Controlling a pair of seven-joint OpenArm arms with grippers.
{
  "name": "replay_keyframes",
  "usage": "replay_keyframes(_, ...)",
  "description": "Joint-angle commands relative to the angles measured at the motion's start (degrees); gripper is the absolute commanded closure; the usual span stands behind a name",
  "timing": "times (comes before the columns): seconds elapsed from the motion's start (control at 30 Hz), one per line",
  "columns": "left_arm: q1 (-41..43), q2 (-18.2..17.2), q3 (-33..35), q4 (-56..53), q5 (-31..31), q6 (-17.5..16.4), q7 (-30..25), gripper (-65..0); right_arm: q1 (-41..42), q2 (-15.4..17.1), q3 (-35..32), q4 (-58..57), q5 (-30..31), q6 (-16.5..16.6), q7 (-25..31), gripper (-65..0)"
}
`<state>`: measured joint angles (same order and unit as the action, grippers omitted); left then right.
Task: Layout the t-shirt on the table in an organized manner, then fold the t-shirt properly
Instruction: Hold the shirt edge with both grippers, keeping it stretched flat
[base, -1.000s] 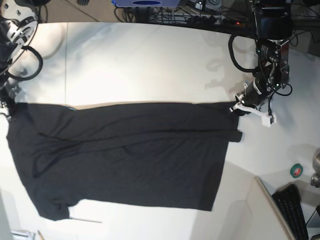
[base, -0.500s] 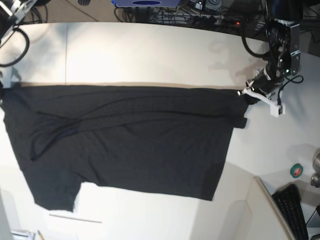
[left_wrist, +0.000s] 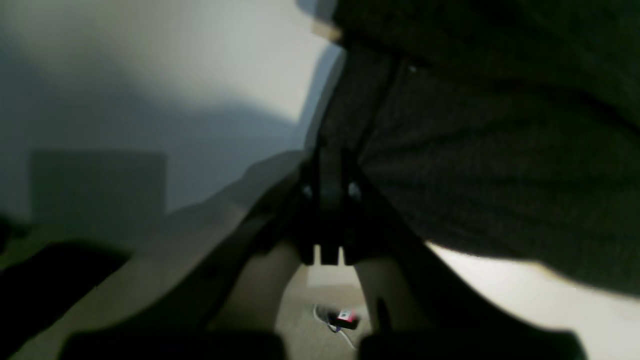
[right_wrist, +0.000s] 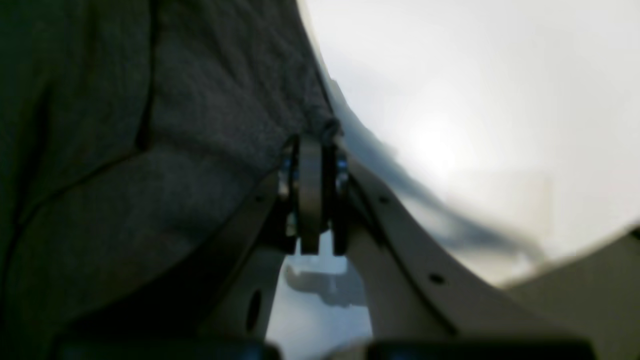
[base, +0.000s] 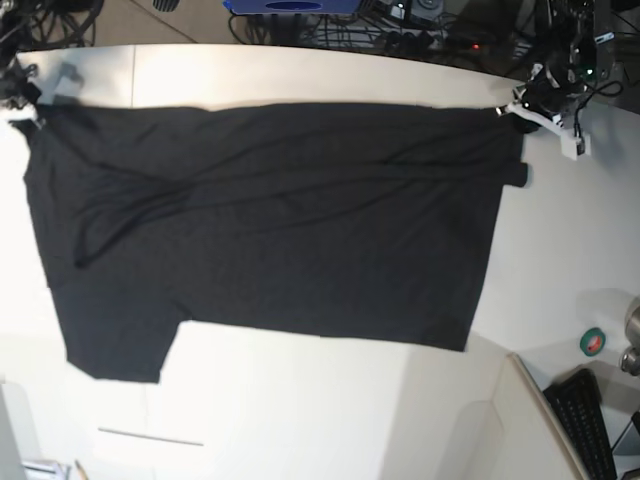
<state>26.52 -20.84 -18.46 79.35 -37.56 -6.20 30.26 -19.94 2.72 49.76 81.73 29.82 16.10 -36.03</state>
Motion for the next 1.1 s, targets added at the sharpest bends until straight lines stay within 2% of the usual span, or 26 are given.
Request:
replay_keyframes(0.0,0.60,-0.92,-0.84,1.48,-0.20,-0.44,-0.77,0.0,-0.41,0.84,0.40,1.30,0.64,0.21,1.26,0.0)
replay_keyframes(0.5,5.52,-1.27,-1.10,3.24,-0.20,-0.44,-0.68,0.0,-7.44,-0.13,0.13,1.30,0.55,0.21,1.26,0.0)
replay_keyframes(1.07,7.02,-2.41,-1.10,3.24,-0.20,-0.44,-0.68,0.0,-8.58,-0.22,0.04,4.99,0.37,0.21,1.17,0.0)
